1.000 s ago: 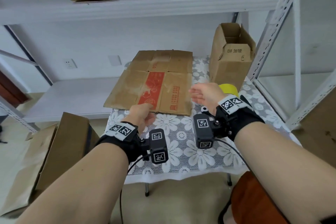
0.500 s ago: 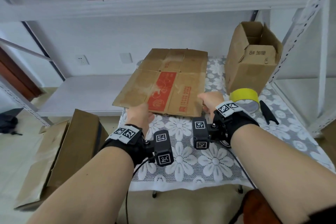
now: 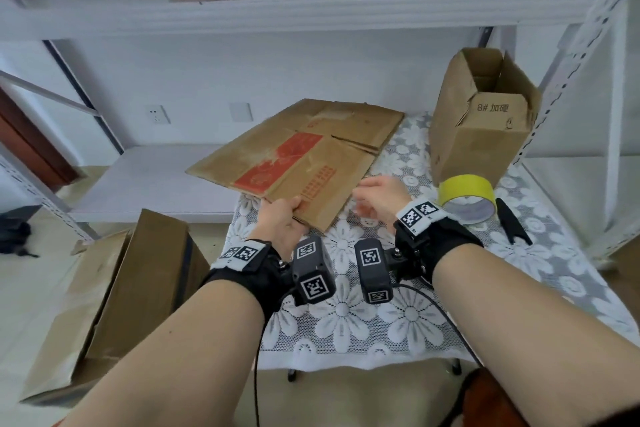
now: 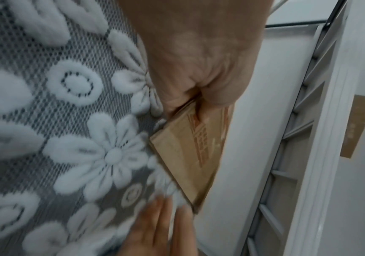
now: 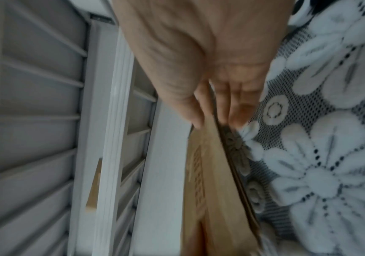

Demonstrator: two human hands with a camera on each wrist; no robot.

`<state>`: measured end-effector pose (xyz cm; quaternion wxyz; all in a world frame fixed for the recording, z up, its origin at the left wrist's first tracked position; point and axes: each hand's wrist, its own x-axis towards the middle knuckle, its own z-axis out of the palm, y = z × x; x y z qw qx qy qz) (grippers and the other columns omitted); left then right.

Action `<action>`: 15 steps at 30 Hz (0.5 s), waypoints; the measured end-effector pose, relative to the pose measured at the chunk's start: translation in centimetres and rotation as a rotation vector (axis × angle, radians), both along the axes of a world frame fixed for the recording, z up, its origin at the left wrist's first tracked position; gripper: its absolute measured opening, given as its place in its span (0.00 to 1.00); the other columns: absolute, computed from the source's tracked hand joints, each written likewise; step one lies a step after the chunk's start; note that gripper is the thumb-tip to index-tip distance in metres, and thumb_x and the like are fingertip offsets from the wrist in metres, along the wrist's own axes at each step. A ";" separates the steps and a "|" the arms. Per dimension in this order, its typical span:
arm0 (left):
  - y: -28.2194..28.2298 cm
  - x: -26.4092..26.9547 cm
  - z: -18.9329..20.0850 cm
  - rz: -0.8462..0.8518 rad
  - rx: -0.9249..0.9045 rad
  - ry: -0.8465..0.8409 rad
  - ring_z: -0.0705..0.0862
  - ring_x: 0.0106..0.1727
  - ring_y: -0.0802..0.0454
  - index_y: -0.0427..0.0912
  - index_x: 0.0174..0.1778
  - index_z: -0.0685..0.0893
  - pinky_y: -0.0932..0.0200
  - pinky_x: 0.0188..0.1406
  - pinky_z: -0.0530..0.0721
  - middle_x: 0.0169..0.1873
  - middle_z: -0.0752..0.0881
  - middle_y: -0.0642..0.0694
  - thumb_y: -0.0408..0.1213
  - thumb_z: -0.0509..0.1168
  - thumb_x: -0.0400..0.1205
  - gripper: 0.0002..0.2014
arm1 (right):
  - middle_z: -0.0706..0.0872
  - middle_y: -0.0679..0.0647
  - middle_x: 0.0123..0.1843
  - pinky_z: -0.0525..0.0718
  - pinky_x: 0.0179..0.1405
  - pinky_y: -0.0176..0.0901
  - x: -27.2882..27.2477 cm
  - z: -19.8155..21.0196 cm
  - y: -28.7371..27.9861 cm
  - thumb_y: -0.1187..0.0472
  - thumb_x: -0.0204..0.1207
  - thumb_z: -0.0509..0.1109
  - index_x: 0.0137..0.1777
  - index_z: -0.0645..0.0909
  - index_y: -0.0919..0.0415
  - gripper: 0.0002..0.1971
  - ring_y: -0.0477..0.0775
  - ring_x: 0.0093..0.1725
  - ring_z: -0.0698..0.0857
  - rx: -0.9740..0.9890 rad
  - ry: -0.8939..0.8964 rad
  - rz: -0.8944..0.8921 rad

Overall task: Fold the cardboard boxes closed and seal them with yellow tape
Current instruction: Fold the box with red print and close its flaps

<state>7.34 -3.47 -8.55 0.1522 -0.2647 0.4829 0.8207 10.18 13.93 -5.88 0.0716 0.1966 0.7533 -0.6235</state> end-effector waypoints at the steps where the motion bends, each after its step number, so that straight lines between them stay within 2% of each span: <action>1: -0.5 0.1 0.1 0.010 0.009 0.021 0.85 0.63 0.36 0.39 0.74 0.66 0.42 0.33 0.88 0.65 0.84 0.36 0.22 0.58 0.85 0.21 | 0.86 0.61 0.47 0.88 0.53 0.54 -0.3 -0.1 0.2 0.67 0.76 0.70 0.62 0.80 0.68 0.15 0.56 0.40 0.85 -0.025 0.005 -0.092; 3: -1.8 0.4 0.2 0.040 0.056 0.060 0.83 0.65 0.33 0.39 0.75 0.67 0.32 0.49 0.87 0.67 0.82 0.33 0.20 0.58 0.84 0.24 | 0.81 0.59 0.42 0.84 0.57 0.55 -0.6 0.1 0.6 0.64 0.77 0.69 0.62 0.78 0.70 0.16 0.55 0.39 0.82 -0.077 0.010 -0.212; 4: -2.4 0.6 0.2 0.046 0.076 0.078 0.83 0.64 0.32 0.39 0.74 0.68 0.29 0.52 0.85 0.67 0.82 0.33 0.19 0.58 0.83 0.24 | 0.78 0.58 0.41 0.84 0.55 0.53 -0.8 0.2 0.8 0.63 0.77 0.69 0.63 0.76 0.71 0.17 0.54 0.39 0.80 -0.110 0.022 -0.240; 7: -4.1 1.8 0.8 0.013 0.041 0.115 0.85 0.61 0.35 0.39 0.73 0.71 0.36 0.38 0.87 0.64 0.84 0.33 0.18 0.56 0.84 0.22 | 0.79 0.57 0.48 0.86 0.54 0.53 -1.3 0.4 0.5 0.61 0.78 0.69 0.70 0.74 0.67 0.22 0.54 0.43 0.81 -0.180 0.018 -0.231; 9: -5.0 2.5 1.3 -0.048 -0.002 0.109 0.85 0.60 0.37 0.37 0.73 0.72 0.40 0.35 0.87 0.64 0.84 0.34 0.18 0.56 0.84 0.22 | 0.80 0.62 0.55 0.88 0.49 0.51 -1.3 0.5 0.0 0.62 0.78 0.70 0.61 0.76 0.65 0.14 0.58 0.50 0.83 -0.248 -0.010 -0.216; 10: -5.3 2.8 1.5 -0.082 -0.039 0.098 0.86 0.56 0.38 0.35 0.73 0.72 0.43 0.33 0.87 0.63 0.85 0.34 0.18 0.56 0.84 0.21 | 0.81 0.63 0.54 0.87 0.45 0.48 -1.3 0.3 -0.1 0.63 0.78 0.69 0.54 0.77 0.65 0.08 0.58 0.48 0.83 -0.272 -0.025 -0.221; 11: -5.7 3.1 1.7 -0.105 -0.074 0.086 0.87 0.52 0.40 0.34 0.71 0.73 0.46 0.32 0.87 0.59 0.86 0.34 0.19 0.56 0.85 0.19 | 0.81 0.64 0.48 0.84 0.43 0.46 -1.2 0.2 -0.4 0.64 0.79 0.69 0.47 0.77 0.65 0.05 0.58 0.43 0.83 -0.277 -0.047 -0.234; 13: -6.4 3.6 2.0 -0.125 -0.133 0.062 0.87 0.47 0.41 0.33 0.65 0.75 0.46 0.36 0.86 0.52 0.87 0.35 0.19 0.56 0.85 0.14 | 0.82 0.61 0.37 0.81 0.44 0.47 -0.7 -0.1 -0.7 0.65 0.78 0.69 0.40 0.78 0.64 0.06 0.56 0.37 0.82 -0.230 -0.080 -0.260; 15: -7.3 3.8 2.0 -0.125 -0.174 0.048 0.86 0.52 0.39 0.31 0.63 0.76 0.42 0.48 0.85 0.56 0.86 0.32 0.18 0.56 0.84 0.13 | 0.85 0.59 0.35 0.81 0.42 0.48 -0.4 -0.5 -1.0 0.63 0.73 0.73 0.45 0.82 0.66 0.06 0.54 0.31 0.82 -0.173 -0.092 -0.281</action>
